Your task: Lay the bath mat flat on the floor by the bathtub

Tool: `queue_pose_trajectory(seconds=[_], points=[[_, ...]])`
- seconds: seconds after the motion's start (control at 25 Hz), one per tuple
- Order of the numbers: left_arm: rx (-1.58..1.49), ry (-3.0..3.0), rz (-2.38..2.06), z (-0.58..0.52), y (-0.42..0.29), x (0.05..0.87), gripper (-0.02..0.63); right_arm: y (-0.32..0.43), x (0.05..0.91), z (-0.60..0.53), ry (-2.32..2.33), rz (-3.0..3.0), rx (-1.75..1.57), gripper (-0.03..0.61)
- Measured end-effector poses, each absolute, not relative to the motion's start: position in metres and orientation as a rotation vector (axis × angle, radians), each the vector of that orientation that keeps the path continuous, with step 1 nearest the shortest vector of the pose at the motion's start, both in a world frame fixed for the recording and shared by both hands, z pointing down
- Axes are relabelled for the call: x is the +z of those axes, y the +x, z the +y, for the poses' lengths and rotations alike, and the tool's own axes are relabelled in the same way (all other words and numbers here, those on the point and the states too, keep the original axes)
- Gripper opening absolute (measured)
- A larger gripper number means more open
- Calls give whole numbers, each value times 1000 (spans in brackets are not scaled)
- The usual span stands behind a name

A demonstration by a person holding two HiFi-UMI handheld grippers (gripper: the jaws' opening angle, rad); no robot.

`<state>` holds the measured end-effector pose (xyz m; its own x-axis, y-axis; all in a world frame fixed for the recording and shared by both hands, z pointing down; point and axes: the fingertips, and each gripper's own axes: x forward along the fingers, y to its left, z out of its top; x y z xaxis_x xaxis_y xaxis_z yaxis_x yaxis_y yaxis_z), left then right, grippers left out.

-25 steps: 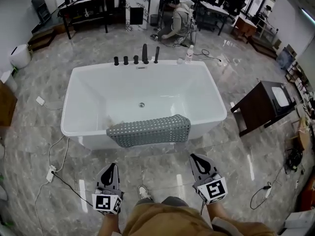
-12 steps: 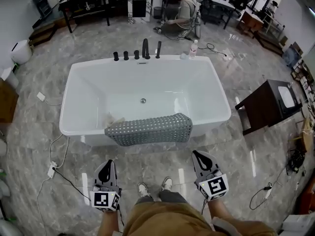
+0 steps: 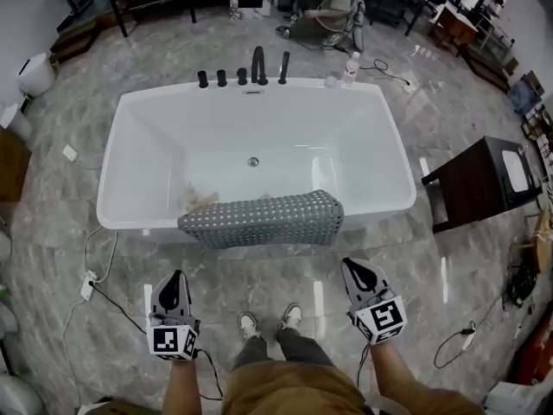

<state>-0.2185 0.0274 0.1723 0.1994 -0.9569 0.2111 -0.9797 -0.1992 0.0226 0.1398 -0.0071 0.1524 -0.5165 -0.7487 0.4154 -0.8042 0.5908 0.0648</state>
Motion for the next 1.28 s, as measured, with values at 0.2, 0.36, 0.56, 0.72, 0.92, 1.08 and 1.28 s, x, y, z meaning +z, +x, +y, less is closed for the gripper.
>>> queue_pose_trajectory(seconds=[0.2,0.36,0.56,0.72,0.92,1.08,1.28], points=[[299,2265,-1876,6,-232,223,2,151,204,-38,1187,-2387,228,6],[330,2222,-1853,-7,-239,261,2,164,242,-55,1150,-2357,289,51],[405,2197,-1816,-27,-249,318,9,188,294,-79,1137,-2285,364,97],[485,2166,-1777,-46,-256,368,43,206,331,-98,1141,-2232,392,118],[494,2127,-1751,-75,-269,420,105,219,379,-116,1105,-2205,443,161],[506,2071,-1721,-94,-280,461,154,231,420,-128,1077,-2160,506,192],[615,2048,-1682,-107,-292,500,186,236,457,-140,1049,-2119,535,222]])
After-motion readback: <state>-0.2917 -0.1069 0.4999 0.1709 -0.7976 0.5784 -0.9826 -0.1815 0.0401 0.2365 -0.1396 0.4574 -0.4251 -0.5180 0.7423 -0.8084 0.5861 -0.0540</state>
